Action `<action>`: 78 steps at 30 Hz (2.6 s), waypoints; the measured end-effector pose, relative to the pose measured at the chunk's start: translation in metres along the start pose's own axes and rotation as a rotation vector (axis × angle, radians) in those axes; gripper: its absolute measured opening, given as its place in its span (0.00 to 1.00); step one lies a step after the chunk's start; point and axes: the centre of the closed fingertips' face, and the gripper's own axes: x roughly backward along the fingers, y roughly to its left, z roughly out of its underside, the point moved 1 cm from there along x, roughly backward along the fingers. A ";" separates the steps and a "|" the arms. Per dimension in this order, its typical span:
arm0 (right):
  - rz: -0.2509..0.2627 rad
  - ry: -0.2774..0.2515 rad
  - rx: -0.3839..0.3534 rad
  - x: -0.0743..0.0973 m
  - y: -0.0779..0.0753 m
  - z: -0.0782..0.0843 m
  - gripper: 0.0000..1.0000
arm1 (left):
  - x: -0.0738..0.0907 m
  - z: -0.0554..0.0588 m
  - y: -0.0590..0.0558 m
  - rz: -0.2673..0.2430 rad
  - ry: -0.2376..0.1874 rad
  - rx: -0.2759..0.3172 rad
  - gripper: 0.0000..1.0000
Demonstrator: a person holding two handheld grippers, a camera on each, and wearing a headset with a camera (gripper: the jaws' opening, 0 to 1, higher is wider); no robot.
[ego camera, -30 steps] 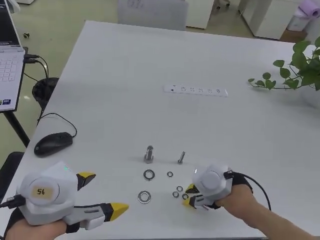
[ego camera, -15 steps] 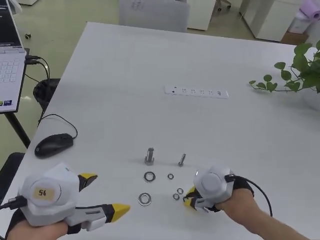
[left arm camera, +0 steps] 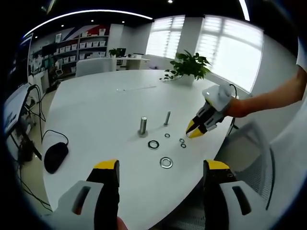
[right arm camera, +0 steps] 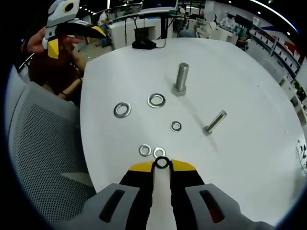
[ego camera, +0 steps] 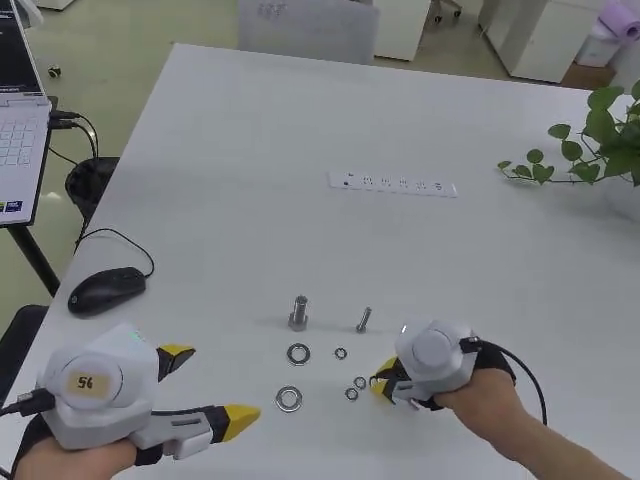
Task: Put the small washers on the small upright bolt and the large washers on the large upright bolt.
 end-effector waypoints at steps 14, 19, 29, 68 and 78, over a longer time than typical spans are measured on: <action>0.116 -0.071 0.004 0.025 -0.055 -0.051 0.13 | 0.002 0.000 0.003 -0.010 -0.006 0.009 0.71; 0.126 -0.064 0.010 0.025 -0.067 -0.060 0.13 | 0.002 -0.001 0.003 -0.008 -0.007 0.006 0.71; 0.098 -0.006 0.029 0.013 -0.078 -0.062 0.13 | 0.005 0.000 0.004 -0.018 -0.010 0.015 0.71; 0.066 0.067 0.067 -0.004 -0.079 -0.057 0.13 | 0.008 -0.001 0.007 -0.027 -0.013 0.023 0.71; 0.055 0.090 0.072 -0.011 -0.078 -0.054 0.13 | 0.010 0.002 0.009 -0.034 -0.012 0.030 0.71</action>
